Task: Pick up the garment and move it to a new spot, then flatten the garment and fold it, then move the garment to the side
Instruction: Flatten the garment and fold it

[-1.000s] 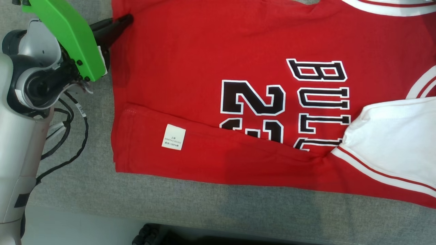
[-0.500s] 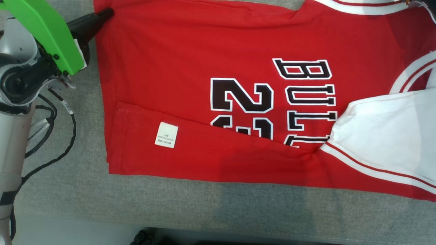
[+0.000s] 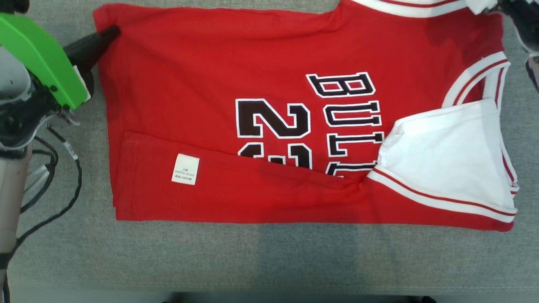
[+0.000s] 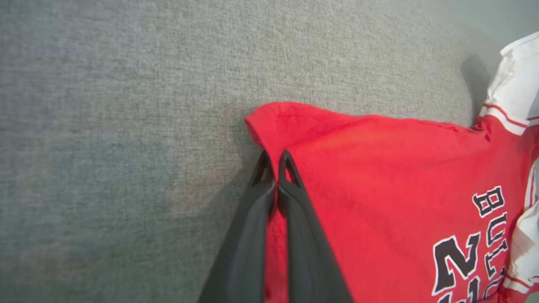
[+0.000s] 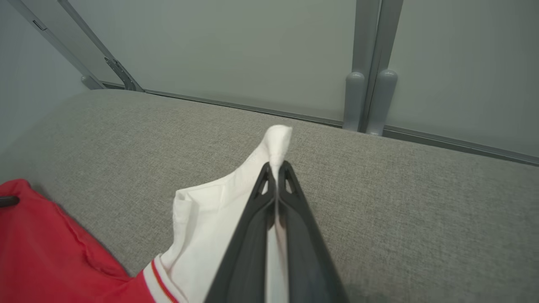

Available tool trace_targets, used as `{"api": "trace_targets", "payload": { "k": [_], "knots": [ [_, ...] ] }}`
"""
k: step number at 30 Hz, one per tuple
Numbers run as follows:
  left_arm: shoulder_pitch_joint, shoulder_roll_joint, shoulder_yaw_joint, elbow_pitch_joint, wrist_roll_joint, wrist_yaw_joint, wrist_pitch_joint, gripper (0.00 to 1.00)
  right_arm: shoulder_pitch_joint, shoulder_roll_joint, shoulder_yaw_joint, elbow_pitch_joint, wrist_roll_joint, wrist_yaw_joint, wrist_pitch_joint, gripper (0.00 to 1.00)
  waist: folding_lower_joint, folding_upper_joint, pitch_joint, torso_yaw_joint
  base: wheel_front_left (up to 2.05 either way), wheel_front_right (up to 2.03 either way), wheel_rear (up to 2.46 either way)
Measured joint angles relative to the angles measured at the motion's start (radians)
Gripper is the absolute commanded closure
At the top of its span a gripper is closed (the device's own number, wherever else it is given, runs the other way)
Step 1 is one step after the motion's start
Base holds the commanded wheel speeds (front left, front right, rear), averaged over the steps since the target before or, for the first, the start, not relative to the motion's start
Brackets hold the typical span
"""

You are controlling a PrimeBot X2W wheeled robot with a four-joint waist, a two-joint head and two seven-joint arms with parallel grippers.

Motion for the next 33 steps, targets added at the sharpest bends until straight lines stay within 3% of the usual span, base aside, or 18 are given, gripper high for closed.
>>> {"api": "trace_targets", "payload": {
  "k": [15, 33],
  "knots": [
    [0.131, 0.012, 0.029, 0.004, -0.004, -0.035, -0.112, 1.0, 0.24, -0.021, -0.023, -0.08, 0.037, 0.009, -0.195, 1.0, 0.0, 0.0, -0.087, -0.04, 0.0, 0.0, 0.0],
    [0.235, -0.012, 0.015, 0.004, 0.017, -0.054, -0.246, 1.0, 0.454, -0.091, -0.048, -0.218, 0.037, 0.009, -0.318, 1.0, 0.0, 0.0, -0.176, -0.038, 0.0, 0.0, 0.0]
  ]
}}
